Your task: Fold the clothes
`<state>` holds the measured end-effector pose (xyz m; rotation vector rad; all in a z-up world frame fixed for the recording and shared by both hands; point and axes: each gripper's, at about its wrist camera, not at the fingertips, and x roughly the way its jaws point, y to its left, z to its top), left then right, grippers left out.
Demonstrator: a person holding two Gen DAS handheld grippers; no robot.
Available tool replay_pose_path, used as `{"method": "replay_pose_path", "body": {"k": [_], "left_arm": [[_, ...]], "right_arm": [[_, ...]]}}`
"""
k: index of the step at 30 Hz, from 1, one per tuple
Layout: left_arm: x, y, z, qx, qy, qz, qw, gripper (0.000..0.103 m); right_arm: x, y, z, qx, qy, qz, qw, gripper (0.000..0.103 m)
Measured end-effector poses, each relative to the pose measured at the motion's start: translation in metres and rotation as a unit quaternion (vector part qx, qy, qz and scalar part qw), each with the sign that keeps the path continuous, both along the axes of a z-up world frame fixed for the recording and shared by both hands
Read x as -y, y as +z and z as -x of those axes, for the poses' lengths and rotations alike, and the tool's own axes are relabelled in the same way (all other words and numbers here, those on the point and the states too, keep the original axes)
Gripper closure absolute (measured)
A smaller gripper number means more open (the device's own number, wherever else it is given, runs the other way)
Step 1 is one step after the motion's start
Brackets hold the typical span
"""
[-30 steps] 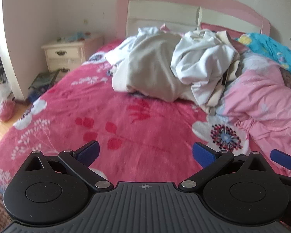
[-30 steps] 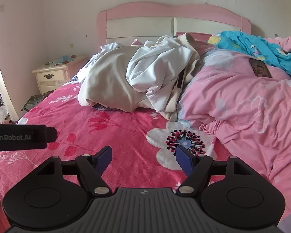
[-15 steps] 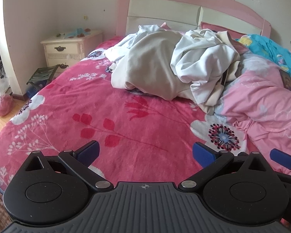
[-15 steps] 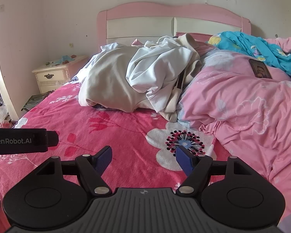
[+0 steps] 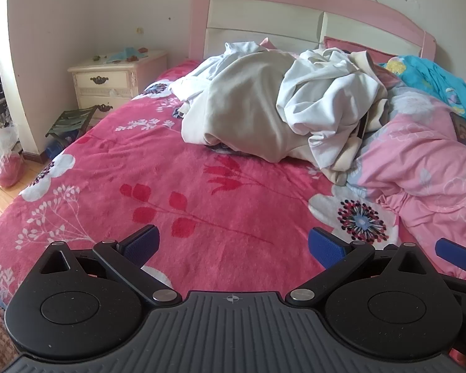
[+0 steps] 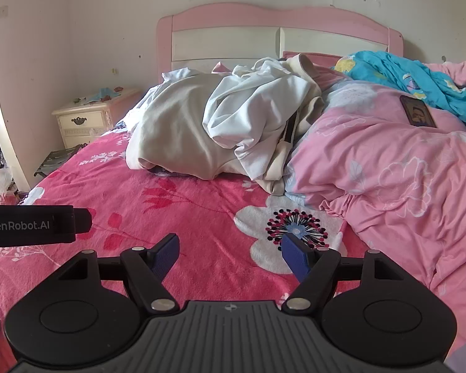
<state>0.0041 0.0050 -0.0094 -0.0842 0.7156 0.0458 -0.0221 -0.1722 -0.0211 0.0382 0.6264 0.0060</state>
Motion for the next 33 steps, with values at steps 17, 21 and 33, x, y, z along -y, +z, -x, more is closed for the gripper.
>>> {"method": "replay_pose_path", "body": {"k": [17, 21, 33], "left_arm": [[-0.002, -0.002, 0.002, 0.001, 0.001, 0.002, 1.0, 0.0], [-0.003, -0.003, 0.002, 0.0, 0.0, 0.001, 1.0, 0.0], [-0.007, 0.017, -0.019, 0.048, -0.02, -0.005, 0.9986, 0.0]], "right_arm": [[0.0, -0.004, 0.0, -0.003, -0.004, 0.004, 1.0, 0.027], [0.001, -0.005, -0.001, -0.004, -0.004, 0.005, 1.0, 0.027], [0.023, 0.011, -0.007, 0.043, 0.014, 0.011, 0.999, 0.027]]}}
